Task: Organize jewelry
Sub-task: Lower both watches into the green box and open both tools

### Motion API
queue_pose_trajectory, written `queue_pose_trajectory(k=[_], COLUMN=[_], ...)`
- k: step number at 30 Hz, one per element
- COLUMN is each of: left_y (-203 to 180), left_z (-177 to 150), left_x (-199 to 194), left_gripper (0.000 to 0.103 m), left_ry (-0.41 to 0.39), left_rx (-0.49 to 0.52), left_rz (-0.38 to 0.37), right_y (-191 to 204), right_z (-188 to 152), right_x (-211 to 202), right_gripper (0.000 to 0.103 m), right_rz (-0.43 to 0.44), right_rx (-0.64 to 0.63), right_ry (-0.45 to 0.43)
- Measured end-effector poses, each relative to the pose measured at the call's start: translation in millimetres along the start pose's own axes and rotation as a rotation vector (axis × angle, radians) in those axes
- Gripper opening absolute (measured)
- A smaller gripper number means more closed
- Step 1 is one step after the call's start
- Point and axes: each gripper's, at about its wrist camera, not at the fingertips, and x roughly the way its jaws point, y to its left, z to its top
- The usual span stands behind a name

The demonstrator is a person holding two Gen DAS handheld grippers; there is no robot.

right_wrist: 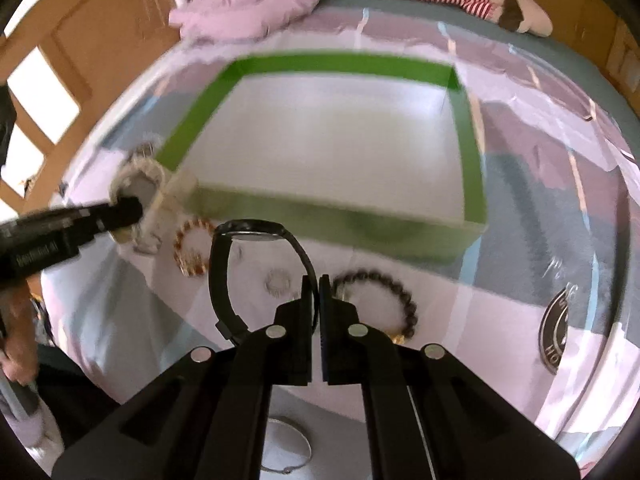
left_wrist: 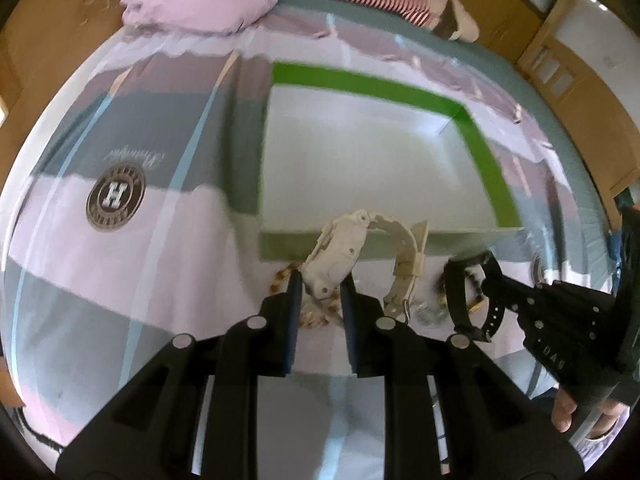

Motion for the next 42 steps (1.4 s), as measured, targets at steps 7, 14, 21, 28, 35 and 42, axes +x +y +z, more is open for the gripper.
queue_pose_trajectory(k=[7, 14, 21, 28, 35, 42], left_y=[-17.8, -10.8, -5.7, -2.2, -1.8, -22.1], left_z=[12.9, 31.4, 52.4, 53.9, 51.1, 43.4], left_x=[-3.0, 16.9, 33.7, 49.5, 61.9, 45.5], left_gripper=[0.019, 0.019, 0.019, 0.019, 0.027, 0.043], left_ry=[-0.112, -0.164, -0.173, -0.122, -0.096, -0.134], left_rx=[0.003, -0.050, -0.013, -0.017, -0.031, 0.032], left_rz=[-0.005, 0.071, 0.144, 0.148, 0.140, 0.152], right_y=[-18.3, -19.6, -18.8, -11.2, -10.2, -8.5], right_z=[18.0, 26.3, 48.7, 43.4, 42.6, 35.8], right_x=[-24.4, -19.1, 43.0, 73.3, 58.2, 29.4], right_gripper=[0.003, 0.003, 0.003, 0.006, 0.047, 0.047], right_rz=[-0.006, -0.075, -0.093, -0.136, -0.133, -0.093], right_rx=[0.088, 0.079, 0.079, 0.036, 0.059, 0.066], right_ry=[-0.177, -0.283, -0.194, -0.135, -0.187, -0.201])
